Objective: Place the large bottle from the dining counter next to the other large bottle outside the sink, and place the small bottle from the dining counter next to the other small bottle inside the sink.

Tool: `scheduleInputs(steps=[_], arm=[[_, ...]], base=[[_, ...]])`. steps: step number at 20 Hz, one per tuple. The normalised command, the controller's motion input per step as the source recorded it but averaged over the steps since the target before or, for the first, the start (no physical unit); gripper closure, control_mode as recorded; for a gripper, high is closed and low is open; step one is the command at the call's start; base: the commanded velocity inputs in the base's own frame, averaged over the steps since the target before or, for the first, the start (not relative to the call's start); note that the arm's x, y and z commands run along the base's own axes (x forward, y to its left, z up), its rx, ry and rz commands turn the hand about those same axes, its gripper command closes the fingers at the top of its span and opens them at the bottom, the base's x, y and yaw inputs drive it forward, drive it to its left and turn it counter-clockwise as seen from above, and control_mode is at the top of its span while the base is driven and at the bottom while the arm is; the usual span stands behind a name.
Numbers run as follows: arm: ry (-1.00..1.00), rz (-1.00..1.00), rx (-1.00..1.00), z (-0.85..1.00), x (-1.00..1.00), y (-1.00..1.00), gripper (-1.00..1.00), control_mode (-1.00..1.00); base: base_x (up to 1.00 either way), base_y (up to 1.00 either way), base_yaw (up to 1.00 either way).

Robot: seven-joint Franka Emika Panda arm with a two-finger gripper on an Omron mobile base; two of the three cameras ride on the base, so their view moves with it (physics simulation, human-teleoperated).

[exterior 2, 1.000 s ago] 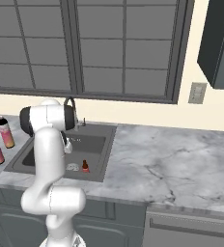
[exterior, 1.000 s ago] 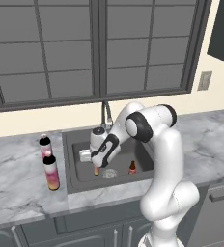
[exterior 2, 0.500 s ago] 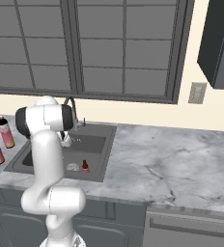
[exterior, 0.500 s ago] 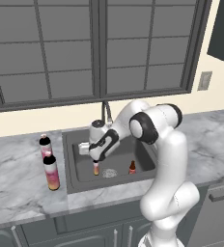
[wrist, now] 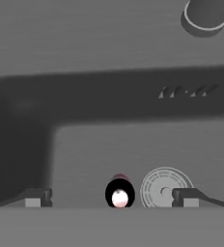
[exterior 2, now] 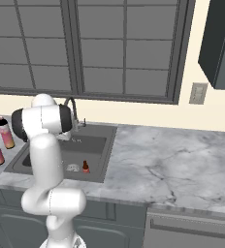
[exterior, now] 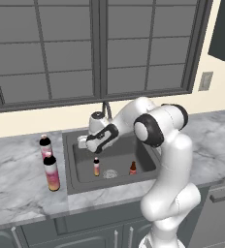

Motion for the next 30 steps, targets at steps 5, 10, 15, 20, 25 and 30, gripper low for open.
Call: scheduleInputs(steps=[5,10,15,20,25,30], arm=[[0.0,0.07,0.0,0.31,0.0,0.09,-1.0,-1.0],[0.0,0.09,0.0,0.49,-0.02,0.05,-1.0,-1.0],[0.0,0.12,0.0,0.45,-0.21,0.08,-1.0,-1.0],[0.0,0.19,0.0,0.28,-0.34,0.22,-1.0,-1.0],[-0.03,0.19,0.0,0.48,-0.36,0.2,-1.0,-1.0],[-0.13,0.14,0.05,0.64,-0.47,0.01,-1.0,-1.0]], base=[[0.0,0.0,0.0],[0.0,0.0,0.0],[0.0,0.0,0.0],[0.0,0.0,0.0],[0.0,0.0,0.0],[0.0,0.0,0.0]])
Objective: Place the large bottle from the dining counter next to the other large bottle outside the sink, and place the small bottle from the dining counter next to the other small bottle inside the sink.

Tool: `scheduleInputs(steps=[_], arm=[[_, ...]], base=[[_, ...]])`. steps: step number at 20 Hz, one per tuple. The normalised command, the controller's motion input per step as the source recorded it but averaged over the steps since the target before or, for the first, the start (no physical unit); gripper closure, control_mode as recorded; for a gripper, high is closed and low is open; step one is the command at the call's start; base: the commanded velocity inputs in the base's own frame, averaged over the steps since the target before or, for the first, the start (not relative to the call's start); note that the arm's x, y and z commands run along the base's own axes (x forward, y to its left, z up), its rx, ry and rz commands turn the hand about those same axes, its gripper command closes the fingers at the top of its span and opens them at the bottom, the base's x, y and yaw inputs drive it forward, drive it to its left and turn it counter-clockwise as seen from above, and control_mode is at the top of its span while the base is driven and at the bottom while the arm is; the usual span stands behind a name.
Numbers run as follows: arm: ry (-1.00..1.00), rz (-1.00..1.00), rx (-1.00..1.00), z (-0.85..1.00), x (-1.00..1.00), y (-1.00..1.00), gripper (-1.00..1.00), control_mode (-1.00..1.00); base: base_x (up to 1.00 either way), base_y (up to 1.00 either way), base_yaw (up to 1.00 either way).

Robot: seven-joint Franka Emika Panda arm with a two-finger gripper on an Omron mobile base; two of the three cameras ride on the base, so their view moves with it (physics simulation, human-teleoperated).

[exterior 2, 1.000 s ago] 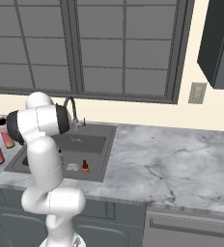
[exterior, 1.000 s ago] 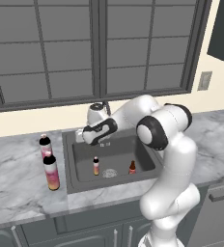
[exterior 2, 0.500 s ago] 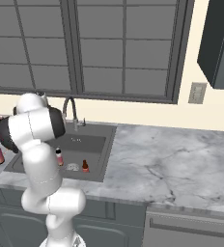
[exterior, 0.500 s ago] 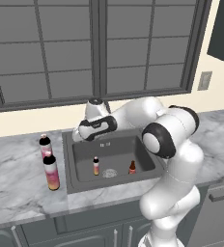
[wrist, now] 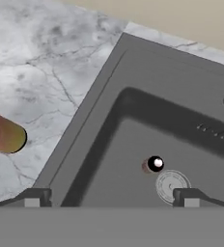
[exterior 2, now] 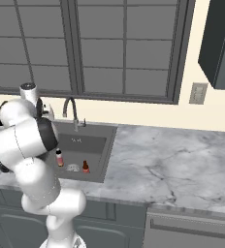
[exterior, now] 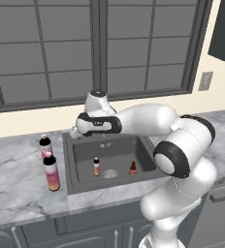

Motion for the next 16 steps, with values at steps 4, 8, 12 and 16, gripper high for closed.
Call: scheduleInputs(steps=[4,8,12,16], arm=[[-0.14,0.11,0.07,0.41,-0.54,0.0,-1.0,-1.0],[-0.17,0.12,0.08,0.35,-0.62,0.0,-1.0,-1.0],[-0.17,0.12,0.09,0.51,-0.4,0.0,-1.0,-1.0],[-0.05,0.1,0.03,0.94,-0.03,-0.01,-1.0,-1.0]], base=[[0.0,0.0,0.0],[0.0,0.0,0.0],[0.0,0.0,0.0],[0.0,0.0,0.0]])
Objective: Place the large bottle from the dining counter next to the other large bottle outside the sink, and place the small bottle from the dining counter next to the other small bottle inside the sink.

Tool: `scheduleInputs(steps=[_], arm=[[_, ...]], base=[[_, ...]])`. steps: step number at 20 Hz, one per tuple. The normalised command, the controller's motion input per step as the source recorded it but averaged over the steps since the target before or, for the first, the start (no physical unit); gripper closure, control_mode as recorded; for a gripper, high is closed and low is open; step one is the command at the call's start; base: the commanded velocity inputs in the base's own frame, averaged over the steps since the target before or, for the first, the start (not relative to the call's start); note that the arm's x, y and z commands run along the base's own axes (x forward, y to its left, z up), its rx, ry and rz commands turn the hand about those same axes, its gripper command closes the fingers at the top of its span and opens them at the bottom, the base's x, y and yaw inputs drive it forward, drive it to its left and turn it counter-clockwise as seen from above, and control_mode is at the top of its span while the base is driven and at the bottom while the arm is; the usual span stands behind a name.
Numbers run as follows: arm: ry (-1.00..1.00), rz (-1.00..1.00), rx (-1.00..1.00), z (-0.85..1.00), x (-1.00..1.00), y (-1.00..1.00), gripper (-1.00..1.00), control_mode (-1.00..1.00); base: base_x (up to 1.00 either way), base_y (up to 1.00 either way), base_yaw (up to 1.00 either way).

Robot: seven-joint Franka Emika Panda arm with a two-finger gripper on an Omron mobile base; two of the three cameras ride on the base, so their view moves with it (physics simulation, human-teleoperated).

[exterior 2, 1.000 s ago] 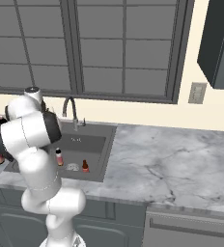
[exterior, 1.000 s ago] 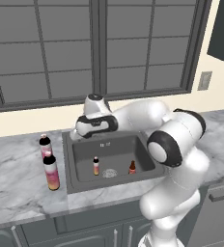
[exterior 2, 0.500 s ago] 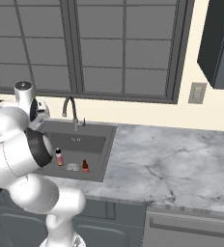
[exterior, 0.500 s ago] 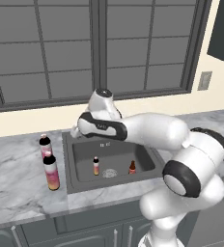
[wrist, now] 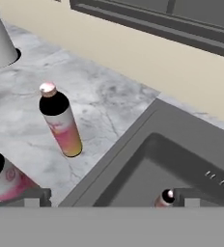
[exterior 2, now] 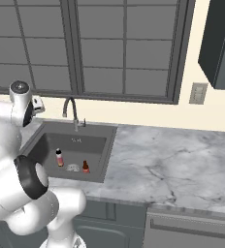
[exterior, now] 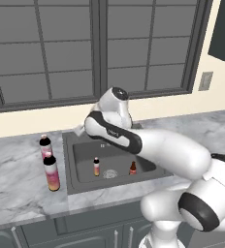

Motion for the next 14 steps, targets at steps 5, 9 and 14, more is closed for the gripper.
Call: scheduleInputs(steps=[5,9,14], arm=[[0.07,0.05,0.0,0.55,-0.26,-0.01,-1.0,-1.0],[0.21,0.0,-0.03,0.16,-0.47,0.0,-1.0,-1.0],[0.09,-0.02,-0.01,0.03,-0.59,-0.15,-1.0,-1.0]], base=[[0.0,0.0,0.0],[0.0,0.0,0.0],[0.0,0.0,0.0]])
